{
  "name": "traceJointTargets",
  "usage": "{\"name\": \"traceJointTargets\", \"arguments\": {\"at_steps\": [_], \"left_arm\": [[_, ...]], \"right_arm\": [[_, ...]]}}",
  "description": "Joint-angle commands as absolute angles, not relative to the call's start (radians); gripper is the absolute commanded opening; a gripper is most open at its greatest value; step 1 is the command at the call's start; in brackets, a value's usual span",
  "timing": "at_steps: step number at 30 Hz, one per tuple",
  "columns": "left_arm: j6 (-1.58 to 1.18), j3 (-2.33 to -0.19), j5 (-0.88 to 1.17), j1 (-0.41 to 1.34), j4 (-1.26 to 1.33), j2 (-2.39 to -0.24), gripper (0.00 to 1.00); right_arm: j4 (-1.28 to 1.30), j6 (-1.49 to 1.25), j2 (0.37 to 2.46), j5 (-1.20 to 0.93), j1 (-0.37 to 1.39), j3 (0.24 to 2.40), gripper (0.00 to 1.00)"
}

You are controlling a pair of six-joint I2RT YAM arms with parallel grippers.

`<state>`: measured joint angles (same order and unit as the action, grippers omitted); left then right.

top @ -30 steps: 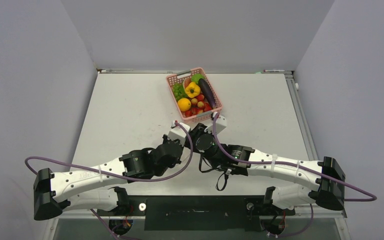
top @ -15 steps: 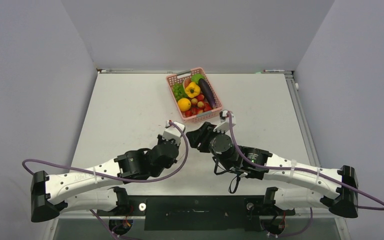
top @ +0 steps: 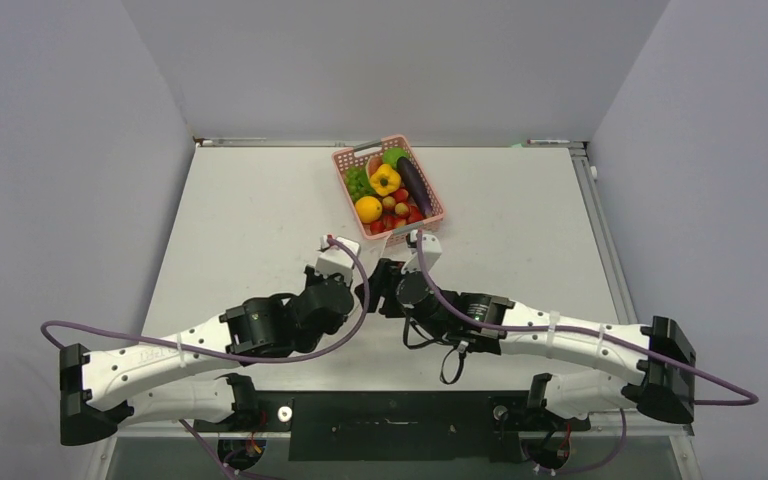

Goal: Place the food in the zip-top bag and seal the zipper
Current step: Open the zipper of the food storage bag at the center of the board.

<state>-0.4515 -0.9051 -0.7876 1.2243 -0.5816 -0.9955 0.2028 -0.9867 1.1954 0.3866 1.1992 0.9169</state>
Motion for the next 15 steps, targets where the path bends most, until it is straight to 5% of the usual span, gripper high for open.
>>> {"name": "traceJointTargets", "arguments": {"at_steps": [1,9,15], "left_arm": [[-0.488,-0.971,-0.838,1.227,-0.615,-0.994,0.0],[-0.507,-0.983,-0.85,1.227,-0.653,-0.996,0.0],[-0.508,-0.988,-0.876,1.227,-0.669,-1.002,0.0]], "right_arm": [[0.178,-0.989,1.263,0.326,1.209,0.972,0.58],[0.166,-0.997,1.325,0.329,1.213,0.988,0.55],[0.179,-1.005,1.347,0.347,1.211,0.976,0.44]]}}
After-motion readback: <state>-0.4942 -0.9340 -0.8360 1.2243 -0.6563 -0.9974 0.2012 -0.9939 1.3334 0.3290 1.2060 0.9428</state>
